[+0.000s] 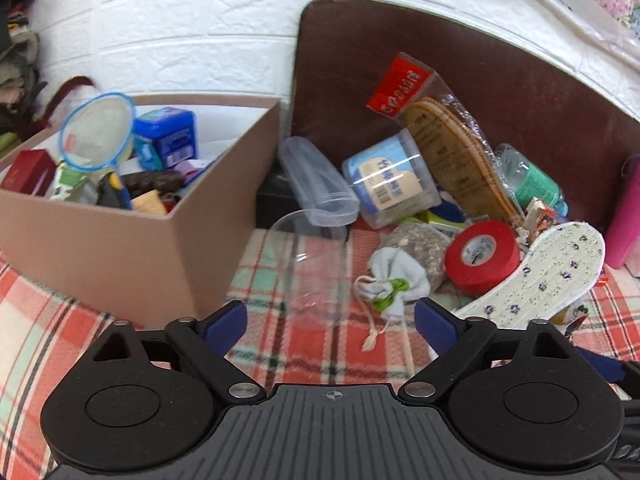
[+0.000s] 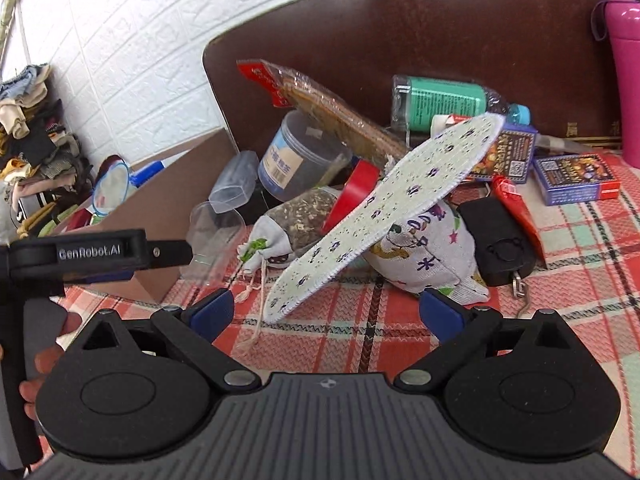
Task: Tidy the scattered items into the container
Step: 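Move both open grippers back toward the herb sachet bag and floral insole, then close the left gripper on the herb sachet bag while the right gripper grasps the floral insole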
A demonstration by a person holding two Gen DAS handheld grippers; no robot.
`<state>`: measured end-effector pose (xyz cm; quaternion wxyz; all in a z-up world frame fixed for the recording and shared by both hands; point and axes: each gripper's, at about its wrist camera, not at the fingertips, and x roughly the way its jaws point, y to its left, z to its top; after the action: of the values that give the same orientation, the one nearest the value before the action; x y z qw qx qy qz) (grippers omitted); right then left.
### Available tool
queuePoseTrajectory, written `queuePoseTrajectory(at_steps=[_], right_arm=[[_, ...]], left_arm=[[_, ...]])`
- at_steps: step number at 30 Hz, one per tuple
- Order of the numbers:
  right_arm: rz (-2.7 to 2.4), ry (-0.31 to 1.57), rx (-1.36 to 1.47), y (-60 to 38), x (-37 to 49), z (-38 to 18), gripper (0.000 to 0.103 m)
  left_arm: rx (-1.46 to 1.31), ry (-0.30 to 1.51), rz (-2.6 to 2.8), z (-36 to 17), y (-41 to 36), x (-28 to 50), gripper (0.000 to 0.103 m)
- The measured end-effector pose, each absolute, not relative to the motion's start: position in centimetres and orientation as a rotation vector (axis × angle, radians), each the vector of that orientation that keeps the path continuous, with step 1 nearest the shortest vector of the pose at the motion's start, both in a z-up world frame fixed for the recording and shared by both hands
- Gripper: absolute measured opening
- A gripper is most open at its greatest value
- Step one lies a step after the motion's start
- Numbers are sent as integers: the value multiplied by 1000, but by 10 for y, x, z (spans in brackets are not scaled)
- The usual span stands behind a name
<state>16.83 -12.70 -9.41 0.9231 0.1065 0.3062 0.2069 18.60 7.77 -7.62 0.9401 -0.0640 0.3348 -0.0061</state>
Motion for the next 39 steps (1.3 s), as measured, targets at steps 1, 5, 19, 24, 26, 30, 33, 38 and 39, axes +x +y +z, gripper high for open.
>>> queuePoseTrajectory(at_steps=[1,5,19,24,26,30,33,38,39], right_arm=[[431,635,216,-125,171,-96,98],[444,646,212,-118,184,-105,93],[431,627,179,-115,209,-126,57],[457,630,191,-119,210,-129,39],[488,637,207,-118,209,-128,21],[507,654,221,-124,199,-118,14],[526,671,242,-134,188,-109,13],[582,698,262,-153,159,-95,12],[602,705,262,-156,152,-93,12]], left_arm=[[-128,681,-28,-75,75,189,93],[-97,669,-80,-72,62,201,92],[-40,753,-129,-102,21,275,87],[-34,792,-146,-119,21,280,58],[-3,792,-155,-117,17,275,53],[-8,794,-152,-115,17,261,42],[-7,796,-162,-111,19,241,33],[-8,808,-170,-102,31,196,31],[-13,817,-173,-101,34,186,31]])
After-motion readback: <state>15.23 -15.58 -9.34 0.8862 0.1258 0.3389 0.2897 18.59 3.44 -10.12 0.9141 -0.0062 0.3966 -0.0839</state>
